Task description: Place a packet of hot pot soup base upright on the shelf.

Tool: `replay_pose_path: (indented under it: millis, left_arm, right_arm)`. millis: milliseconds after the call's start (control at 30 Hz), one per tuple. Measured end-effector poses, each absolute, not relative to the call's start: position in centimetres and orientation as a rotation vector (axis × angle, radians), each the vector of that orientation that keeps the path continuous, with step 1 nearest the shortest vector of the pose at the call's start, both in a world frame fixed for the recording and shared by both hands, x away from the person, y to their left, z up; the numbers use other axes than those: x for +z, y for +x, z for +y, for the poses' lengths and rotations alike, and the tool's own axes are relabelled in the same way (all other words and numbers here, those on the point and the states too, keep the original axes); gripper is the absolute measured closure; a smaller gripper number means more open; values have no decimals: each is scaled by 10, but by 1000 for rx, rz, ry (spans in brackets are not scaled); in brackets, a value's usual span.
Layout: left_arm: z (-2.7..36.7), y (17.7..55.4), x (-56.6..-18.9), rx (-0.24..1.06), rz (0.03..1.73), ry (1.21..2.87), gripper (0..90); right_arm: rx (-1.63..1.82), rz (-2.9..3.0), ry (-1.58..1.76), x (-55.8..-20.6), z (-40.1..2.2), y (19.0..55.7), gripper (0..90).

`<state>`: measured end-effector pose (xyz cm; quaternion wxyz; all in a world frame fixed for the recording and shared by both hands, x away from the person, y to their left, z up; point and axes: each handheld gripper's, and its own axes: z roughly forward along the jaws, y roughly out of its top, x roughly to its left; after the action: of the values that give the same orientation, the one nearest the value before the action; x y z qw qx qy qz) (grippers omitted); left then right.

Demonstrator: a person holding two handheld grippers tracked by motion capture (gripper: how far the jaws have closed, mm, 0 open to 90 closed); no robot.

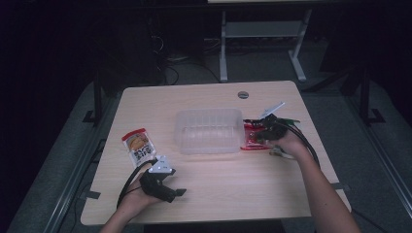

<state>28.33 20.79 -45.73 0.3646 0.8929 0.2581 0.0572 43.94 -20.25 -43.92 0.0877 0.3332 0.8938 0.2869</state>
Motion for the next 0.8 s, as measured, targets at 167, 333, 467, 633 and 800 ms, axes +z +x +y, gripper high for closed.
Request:
replay_pose_path:
  millis: [167,333,467,633,800]
  left_arm:
    - [208,283,-457,145,660,2302,151]
    - [207,283,-458,143,662,2302,151]
    - [206,283,-458,143,657,2307,151]
    - [206,283,-457,145,656,2306,151]
    - [205,282,-457,144,654,2299,151]
  right_arm:
    - [849,2680,970,-438,-199,431,900]
    - [869,2692,952,-439,-200,422,900]
    - [875,2702,923,-439,-199,413,900]
    - [883,2723,908,-439,-199,402,900]
    - [888,2736,879,-438,-198,388,900]
